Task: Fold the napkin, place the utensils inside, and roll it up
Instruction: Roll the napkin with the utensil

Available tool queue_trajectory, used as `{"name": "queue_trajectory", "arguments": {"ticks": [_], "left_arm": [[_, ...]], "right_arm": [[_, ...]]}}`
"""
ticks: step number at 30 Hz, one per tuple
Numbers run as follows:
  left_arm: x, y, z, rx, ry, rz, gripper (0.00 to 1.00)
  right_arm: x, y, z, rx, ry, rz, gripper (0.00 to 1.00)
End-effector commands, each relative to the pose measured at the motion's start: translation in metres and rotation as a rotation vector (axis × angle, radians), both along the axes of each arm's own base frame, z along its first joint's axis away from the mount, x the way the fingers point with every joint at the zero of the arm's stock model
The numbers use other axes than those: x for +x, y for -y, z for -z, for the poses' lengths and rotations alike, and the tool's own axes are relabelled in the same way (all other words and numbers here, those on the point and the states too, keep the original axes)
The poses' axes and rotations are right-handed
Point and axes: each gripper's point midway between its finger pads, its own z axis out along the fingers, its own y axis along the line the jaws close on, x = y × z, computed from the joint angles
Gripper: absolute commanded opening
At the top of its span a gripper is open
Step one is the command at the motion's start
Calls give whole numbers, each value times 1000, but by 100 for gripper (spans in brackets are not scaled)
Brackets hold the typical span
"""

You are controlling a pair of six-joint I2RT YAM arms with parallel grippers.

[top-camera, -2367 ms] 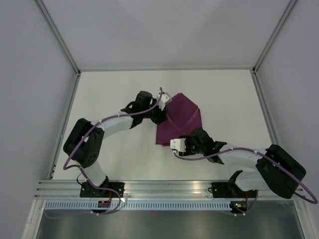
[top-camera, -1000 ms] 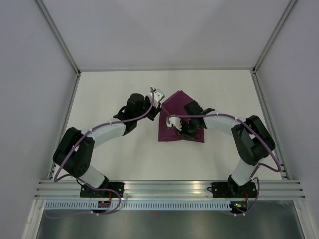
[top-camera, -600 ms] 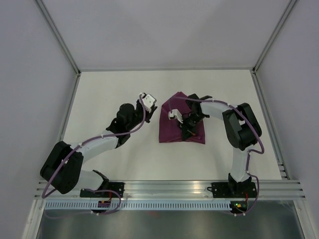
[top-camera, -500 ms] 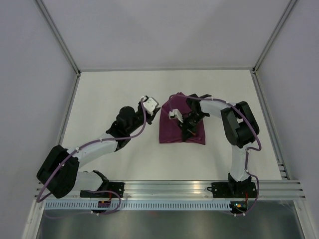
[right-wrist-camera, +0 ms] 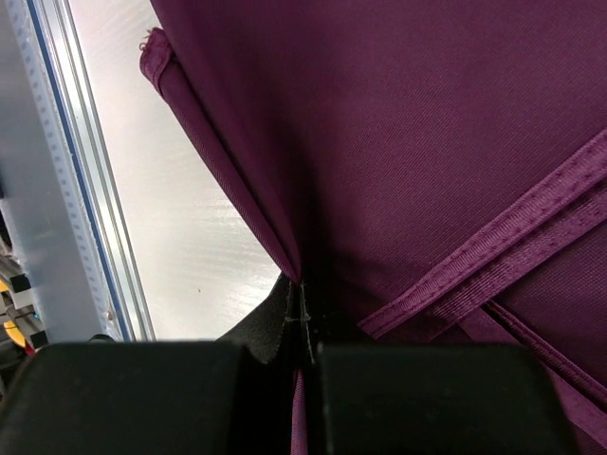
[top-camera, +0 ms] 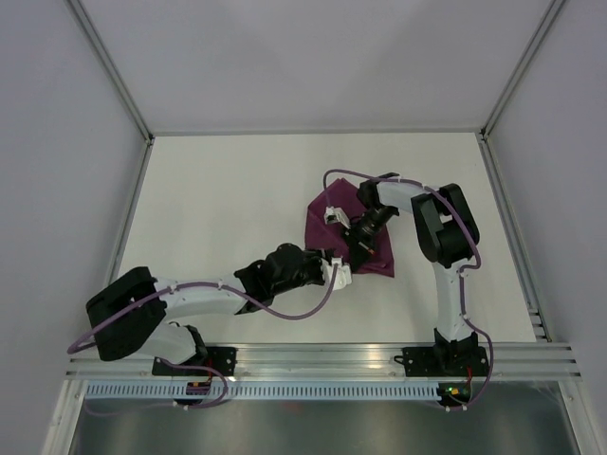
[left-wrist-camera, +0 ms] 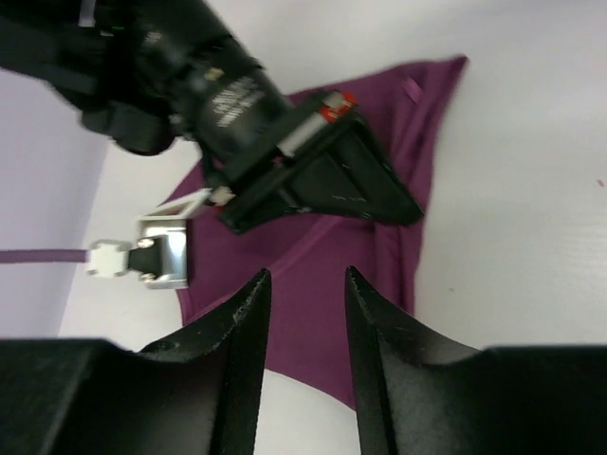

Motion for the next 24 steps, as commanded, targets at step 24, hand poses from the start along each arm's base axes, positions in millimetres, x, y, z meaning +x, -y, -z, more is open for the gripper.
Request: {"name": "queue_trajectory", "arguments": {"ticks": [24], "left_arm": [[-6, 48, 80, 203, 172, 128, 50]], "right_arm": [[7, 9, 15, -7, -33, 2, 1]]}}
